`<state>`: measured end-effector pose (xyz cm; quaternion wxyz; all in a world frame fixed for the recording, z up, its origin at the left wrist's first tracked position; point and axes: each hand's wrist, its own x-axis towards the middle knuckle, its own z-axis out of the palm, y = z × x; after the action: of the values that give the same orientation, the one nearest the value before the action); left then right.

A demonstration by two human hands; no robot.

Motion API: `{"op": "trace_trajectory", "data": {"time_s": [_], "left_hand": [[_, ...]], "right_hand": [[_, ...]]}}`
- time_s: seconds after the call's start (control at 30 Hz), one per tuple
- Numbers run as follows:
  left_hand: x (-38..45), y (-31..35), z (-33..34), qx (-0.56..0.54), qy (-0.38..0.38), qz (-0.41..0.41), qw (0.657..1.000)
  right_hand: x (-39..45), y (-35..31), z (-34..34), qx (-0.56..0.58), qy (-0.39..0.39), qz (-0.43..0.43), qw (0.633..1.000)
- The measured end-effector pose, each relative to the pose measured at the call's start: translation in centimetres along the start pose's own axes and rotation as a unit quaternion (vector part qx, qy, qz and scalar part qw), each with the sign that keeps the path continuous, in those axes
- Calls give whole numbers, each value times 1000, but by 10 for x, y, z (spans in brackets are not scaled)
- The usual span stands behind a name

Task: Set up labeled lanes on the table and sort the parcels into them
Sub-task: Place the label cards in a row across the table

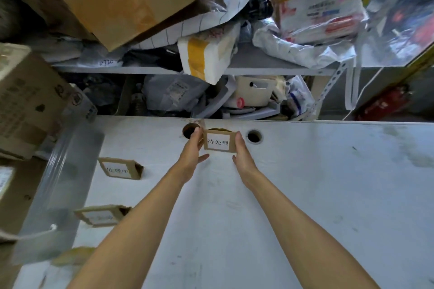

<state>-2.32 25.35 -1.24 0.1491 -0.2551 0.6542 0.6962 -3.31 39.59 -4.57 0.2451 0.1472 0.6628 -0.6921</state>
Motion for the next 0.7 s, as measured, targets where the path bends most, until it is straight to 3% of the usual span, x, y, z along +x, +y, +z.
{"op": "trace_trajectory", "data": {"time_s": [0.17,0.33,0.4,0.47,0.57,0.7], "left_hand": [[5,-2,-5,7,-8,8,1000],[-6,2,-22,38,-10,40,998],[-17,6,-38,72,17,75,994],[-29,9,-62,142,73,127,979],[-47,7,-110,257,183,191,929],[-58,-7,-177,269,281,180,903]], "right_hand": [[-2,-3,5,0,11,1,1000],[-28,-7,15,-30,229,-64,971],[-48,-3,33,-85,253,-113,957],[-60,5,60,-130,213,-131,959],[-72,11,105,-158,119,-95,976],[-81,20,164,-173,-5,-22,985]]}}
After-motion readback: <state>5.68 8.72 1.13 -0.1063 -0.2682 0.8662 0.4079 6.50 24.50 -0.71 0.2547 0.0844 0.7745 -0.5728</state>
